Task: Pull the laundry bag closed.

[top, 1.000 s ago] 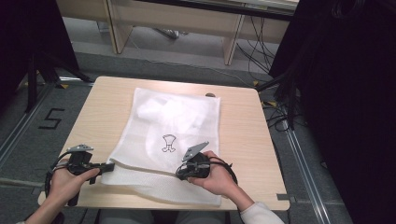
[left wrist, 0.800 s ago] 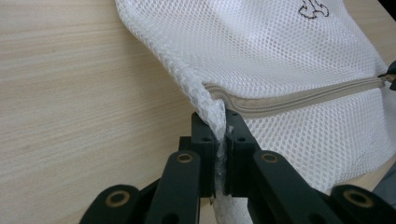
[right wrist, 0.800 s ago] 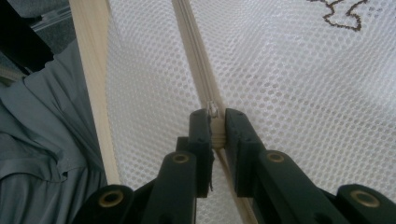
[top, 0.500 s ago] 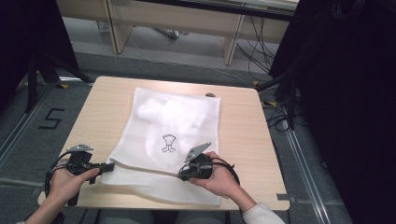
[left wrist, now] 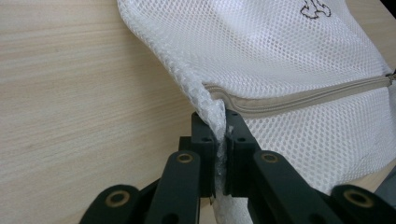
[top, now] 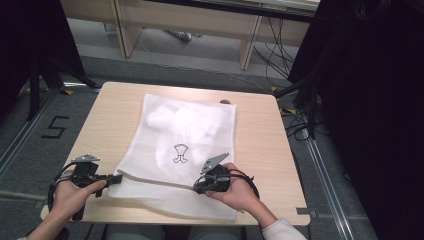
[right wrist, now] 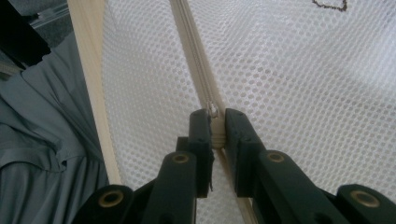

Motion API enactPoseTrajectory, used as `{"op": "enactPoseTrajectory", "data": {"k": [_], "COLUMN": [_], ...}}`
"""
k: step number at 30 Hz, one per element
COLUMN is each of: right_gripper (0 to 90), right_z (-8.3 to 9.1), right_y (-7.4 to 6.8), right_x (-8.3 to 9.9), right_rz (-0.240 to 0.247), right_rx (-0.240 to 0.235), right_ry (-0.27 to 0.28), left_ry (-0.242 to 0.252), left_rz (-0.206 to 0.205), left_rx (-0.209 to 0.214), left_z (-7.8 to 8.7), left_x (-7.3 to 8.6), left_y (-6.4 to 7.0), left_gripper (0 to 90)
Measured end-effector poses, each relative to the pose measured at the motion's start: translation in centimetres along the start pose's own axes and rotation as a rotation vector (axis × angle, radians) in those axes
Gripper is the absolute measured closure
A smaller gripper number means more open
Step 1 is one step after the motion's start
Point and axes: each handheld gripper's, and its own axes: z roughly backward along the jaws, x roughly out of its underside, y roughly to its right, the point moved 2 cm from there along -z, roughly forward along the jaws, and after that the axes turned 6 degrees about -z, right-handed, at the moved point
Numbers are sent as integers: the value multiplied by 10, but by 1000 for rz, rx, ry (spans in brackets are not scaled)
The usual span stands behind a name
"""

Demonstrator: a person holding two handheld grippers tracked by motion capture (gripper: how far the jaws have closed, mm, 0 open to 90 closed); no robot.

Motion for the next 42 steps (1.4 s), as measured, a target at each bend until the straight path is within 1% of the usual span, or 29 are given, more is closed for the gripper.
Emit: {"op": "enactPoseTrajectory", "data": {"k": [1, 2, 5, 7, 9, 11, 12, 16, 23, 25, 27, 29, 30, 33, 34, 36, 37, 38, 42], "right_gripper": [823, 823, 823, 823, 823, 823, 823, 823, 823, 823, 823, 823, 823, 823, 823, 823, 823, 823, 823], "right_z": [0, 1, 2, 3, 4, 3, 3, 5, 7, 8, 9, 9, 10, 11, 11, 12, 13, 13, 15], "right_y": [0, 0, 1, 1, 1, 2, 2, 2, 4, 4, 5, 5, 6, 6, 7, 7, 7, 7, 8], "right_x": [0, 1, 3, 3, 4, 4, 5, 6, 10, 11, 12, 13, 13, 15, 15, 16, 17, 17, 19], "right_rz": [-3, -4, -2, -13, -9, -6, -1, -14, -14, -26, -21, -26, -25, -32, -22, -30, -34, -33, -34], "right_rx": [-3, 0, 5, -5, 6, 0, 2, 4, 1, -1, 7, 5, 1, 7, 4, 6, 5, 11, 8], "right_ry": [5, -4, -5, -1, -6, 4, -2, -3, -7, -4, -11, -3, -9, -7, -11, -4, -13, -13, -7], "left_ry": [0, -1, -3, -3, -2, -2, -3, -3, -3, -1, -1, 1, -1, -1, -1, 0, -1, 0, 0], "left_rz": [-1, -2, -2, 0, -1, -1, -1, -1, -1, 0, -1, 1, 0, 1, 1, 1, 1, 3, 2], "left_rx": [-3, -2, -2, -2, -1, -3, -2, -2, -5, -9, -6, -10, -10, -10, -11, -11, -12, -11, -13], "left_z": [0, 0, 0, 0, 0, 0, 0, 0, 0, 0, 0, 0, 0, 0, 0, 0, 0, 0, 0], "left_x": [0, 0, 0, 0, 0, 0, 0, 0, 0, 0, 0, 0, 0, 0, 0, 0, 0, 0, 0], "left_y": [0, 0, 0, 0, -1, 0, -1, -1, -1, -1, -1, -1, -1, -1, -1, -1, -1, -1, -1], "left_gripper": [840, 840, 840, 839, 839, 839, 839, 839, 839, 839, 839, 839, 839, 839, 839, 839, 839, 839, 839]}}
